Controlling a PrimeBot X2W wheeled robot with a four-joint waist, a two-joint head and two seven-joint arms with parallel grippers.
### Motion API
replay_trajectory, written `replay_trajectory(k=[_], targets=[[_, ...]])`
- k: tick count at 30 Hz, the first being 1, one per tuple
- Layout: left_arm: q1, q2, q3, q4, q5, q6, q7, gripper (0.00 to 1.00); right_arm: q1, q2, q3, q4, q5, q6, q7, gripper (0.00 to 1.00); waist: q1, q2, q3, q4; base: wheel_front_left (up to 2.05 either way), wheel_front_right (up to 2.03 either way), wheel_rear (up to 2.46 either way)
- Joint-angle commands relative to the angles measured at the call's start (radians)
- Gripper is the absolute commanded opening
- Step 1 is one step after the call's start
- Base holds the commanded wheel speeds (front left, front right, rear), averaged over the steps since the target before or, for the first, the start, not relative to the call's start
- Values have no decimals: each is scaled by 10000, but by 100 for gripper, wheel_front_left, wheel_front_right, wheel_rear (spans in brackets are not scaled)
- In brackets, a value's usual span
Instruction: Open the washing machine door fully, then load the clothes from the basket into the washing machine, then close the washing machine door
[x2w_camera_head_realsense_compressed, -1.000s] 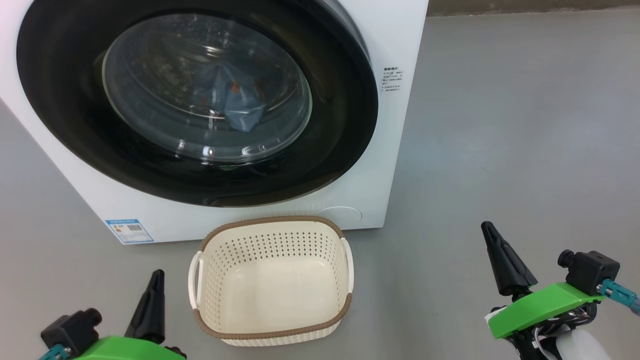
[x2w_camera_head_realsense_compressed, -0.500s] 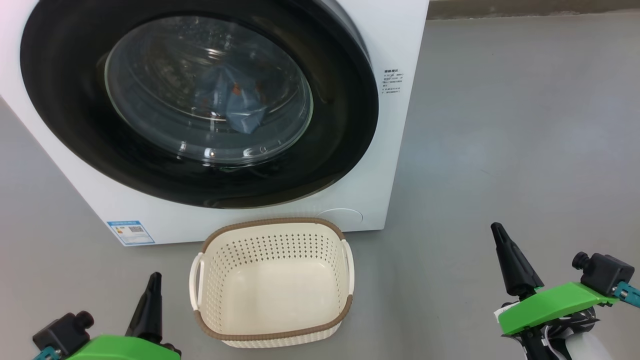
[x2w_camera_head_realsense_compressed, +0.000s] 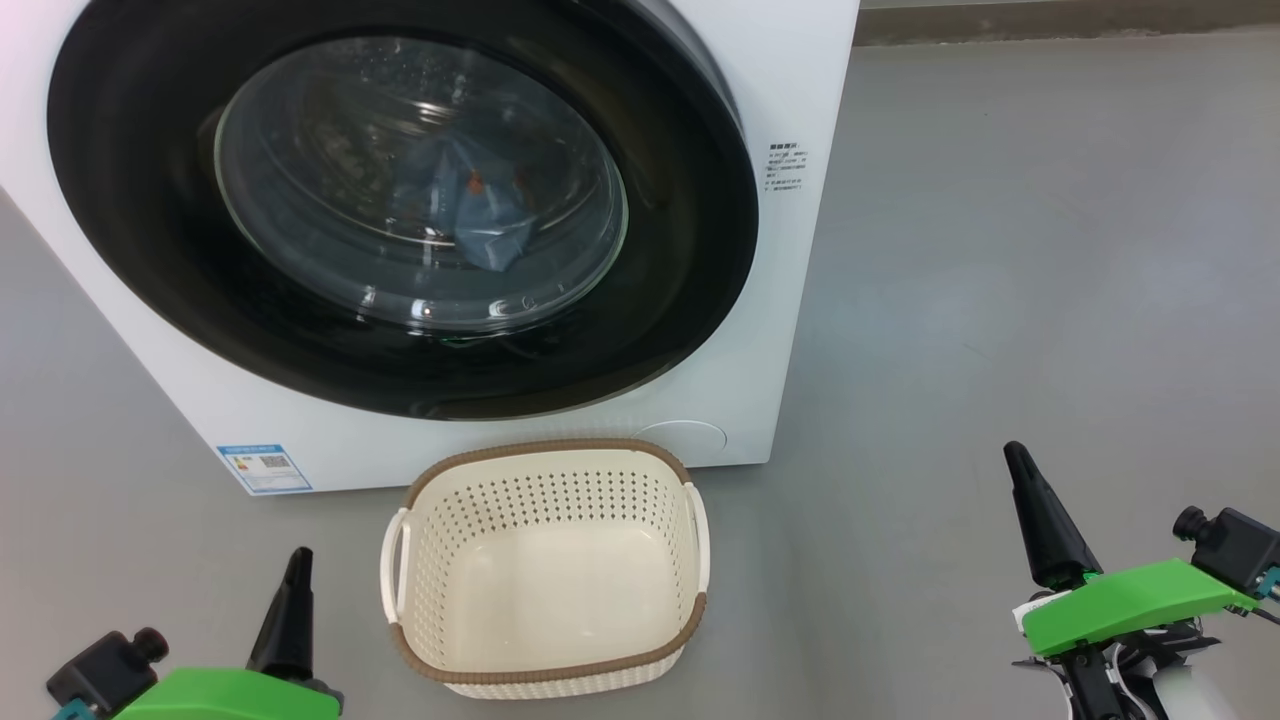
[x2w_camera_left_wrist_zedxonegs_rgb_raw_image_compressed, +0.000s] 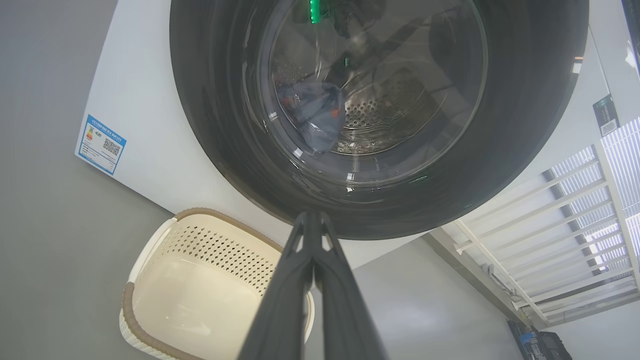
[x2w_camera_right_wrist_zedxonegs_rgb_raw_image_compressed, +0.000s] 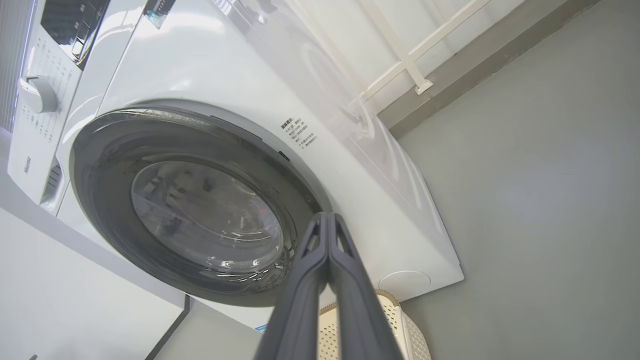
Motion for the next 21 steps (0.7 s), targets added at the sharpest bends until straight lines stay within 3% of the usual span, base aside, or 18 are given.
replay_trajectory(k=[1, 21], targets=[[-346, 94, 300, -163, -390, 18, 129, 0, -59, -26, -93, -304, 412, -7, 100, 0, -1, 0, -14, 5, 0, 0, 0], [-399, -33, 680, -72, -2057, 15, 658, 0, 61, 165, -547, -358, 2222, -9, 601, 0, -1, 0, -105, 32, 0, 0, 0]])
